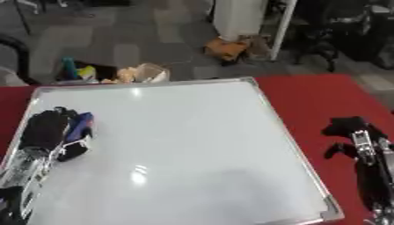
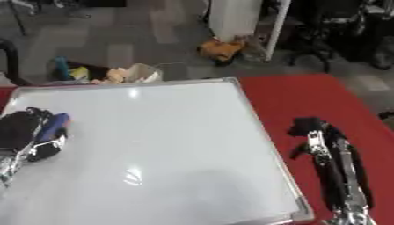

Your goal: Wipe the whiteboard clean with a brush.

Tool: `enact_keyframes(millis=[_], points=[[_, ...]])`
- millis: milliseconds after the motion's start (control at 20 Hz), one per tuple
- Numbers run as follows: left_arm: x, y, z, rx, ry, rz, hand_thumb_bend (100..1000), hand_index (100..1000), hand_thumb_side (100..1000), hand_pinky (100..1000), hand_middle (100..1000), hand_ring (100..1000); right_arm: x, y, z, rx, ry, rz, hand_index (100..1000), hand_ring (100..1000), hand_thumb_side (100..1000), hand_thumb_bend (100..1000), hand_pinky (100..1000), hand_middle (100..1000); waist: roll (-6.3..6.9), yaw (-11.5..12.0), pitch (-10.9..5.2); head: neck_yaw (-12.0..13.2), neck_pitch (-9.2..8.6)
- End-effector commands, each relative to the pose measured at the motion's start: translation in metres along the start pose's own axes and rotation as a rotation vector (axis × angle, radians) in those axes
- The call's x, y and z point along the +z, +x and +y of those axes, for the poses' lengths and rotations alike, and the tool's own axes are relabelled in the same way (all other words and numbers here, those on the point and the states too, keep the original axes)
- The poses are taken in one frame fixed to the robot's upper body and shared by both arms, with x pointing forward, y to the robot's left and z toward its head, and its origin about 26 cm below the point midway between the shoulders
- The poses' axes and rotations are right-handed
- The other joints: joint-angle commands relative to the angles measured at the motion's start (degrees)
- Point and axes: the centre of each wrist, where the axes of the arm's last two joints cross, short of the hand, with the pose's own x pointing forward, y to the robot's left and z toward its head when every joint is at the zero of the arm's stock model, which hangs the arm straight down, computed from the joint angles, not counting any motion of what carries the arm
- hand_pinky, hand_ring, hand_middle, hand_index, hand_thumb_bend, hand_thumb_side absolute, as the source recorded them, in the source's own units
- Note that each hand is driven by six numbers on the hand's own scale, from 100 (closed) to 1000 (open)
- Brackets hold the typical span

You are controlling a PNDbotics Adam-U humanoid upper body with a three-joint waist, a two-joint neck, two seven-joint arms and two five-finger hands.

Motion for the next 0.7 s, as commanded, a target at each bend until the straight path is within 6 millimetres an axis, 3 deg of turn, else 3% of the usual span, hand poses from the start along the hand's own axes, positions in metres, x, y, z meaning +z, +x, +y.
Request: enact_keyframes(millis=[50,100,150,400,700], points=[[0.007,0.025,-0.018,-0.018,-0.062,-0.083,570,724,480,477,499,482,-0.004,0.007,-0.002,0.008,0.006,-0.033,677,646,792,100,353,559,-0.20,-0.4,-0.28,0.2,-0.39],[0.007,0.028,-0.019,-0.023,-0.063,-0.097,725,725,527,479,500,483,-0.004,0.008,-0.002,0.007,0.006,-0.033,677,646,790,100,353,559,-0.22,-0.4,-0.28,0.2,-0.38],[0.008,0.031,-0.020,-0.029,-0.065,-0.111,568,725,481,480,500,483,-0.004,0.008,-0.002,0.007,0.007,-0.034,677,646,792,100,353,559,-0.24,-0.4,-0.27,0.2,-0.38],[0.011,0.037,-0.026,-0.053,-0.074,-0.140,563,727,481,485,502,485,-0.004,0.008,-0.002,0.007,0.006,-0.033,677,645,793,100,354,559,-0.28,-0.3,-0.28,0.2,-0.32],[0.013,0.019,-0.029,-0.065,-0.070,-0.075,565,728,478,487,504,486,-0.004,0.007,-0.003,0.010,0.003,-0.031,677,645,794,100,354,559,-0.20,0.1,-0.37,0.0,-0.34]])
